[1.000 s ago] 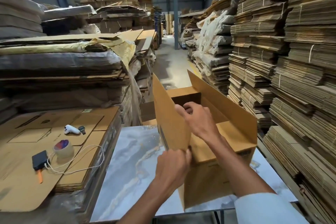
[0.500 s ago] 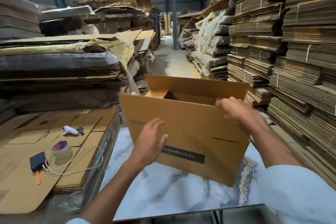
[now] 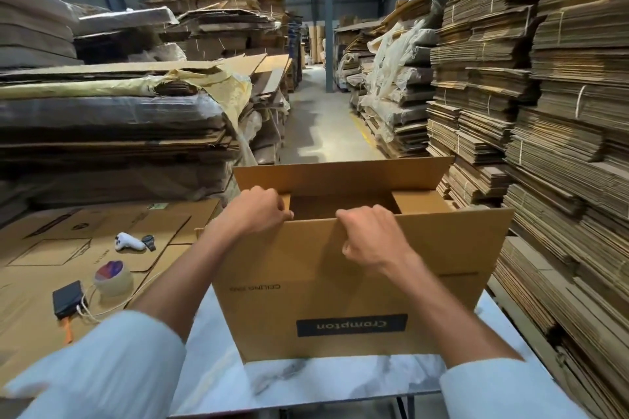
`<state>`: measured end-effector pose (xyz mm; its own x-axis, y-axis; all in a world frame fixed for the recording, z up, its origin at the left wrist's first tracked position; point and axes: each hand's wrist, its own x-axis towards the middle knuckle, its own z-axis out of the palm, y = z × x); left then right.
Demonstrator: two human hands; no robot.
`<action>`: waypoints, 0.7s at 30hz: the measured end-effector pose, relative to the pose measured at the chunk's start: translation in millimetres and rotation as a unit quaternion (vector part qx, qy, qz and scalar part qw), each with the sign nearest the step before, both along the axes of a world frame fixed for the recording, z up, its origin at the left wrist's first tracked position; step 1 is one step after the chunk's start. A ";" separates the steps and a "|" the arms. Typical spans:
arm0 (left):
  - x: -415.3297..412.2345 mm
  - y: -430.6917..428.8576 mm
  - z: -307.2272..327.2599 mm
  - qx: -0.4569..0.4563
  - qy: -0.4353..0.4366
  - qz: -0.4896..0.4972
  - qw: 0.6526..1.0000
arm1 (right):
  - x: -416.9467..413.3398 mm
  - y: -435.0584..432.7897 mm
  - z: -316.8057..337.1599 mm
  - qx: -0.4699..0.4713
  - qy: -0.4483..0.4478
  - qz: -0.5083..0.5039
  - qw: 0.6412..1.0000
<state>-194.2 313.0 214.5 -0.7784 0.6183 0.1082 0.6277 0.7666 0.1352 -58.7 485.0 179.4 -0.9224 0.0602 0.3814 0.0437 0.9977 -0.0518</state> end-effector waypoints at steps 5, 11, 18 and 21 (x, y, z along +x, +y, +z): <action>-24.0 20.8 20.6 -0.176 -0.274 -0.020 0.945 | 5.3 0.3 -11.1 0.007 0.056 -0.002 0.998; -42.9 20.0 -14.1 -0.225 -0.134 0.108 0.959 | 5.3 1.7 -8.4 0.001 0.047 -0.001 0.999; -45.7 -11.7 7.3 -0.123 -0.077 0.066 0.987 | -5.5 7.7 -7.8 0.006 0.045 -0.014 0.999; -53.2 -51.3 5.5 0.033 -0.076 0.133 0.988 | -14.4 8.4 -8.2 0.018 0.034 -0.041 0.998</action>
<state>-247.4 261.7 220.0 -0.9231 0.3844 0.0103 0.3730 0.8885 0.2672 -73.2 493.4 171.2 -0.8872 0.1203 0.4454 0.1235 0.9921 -0.0218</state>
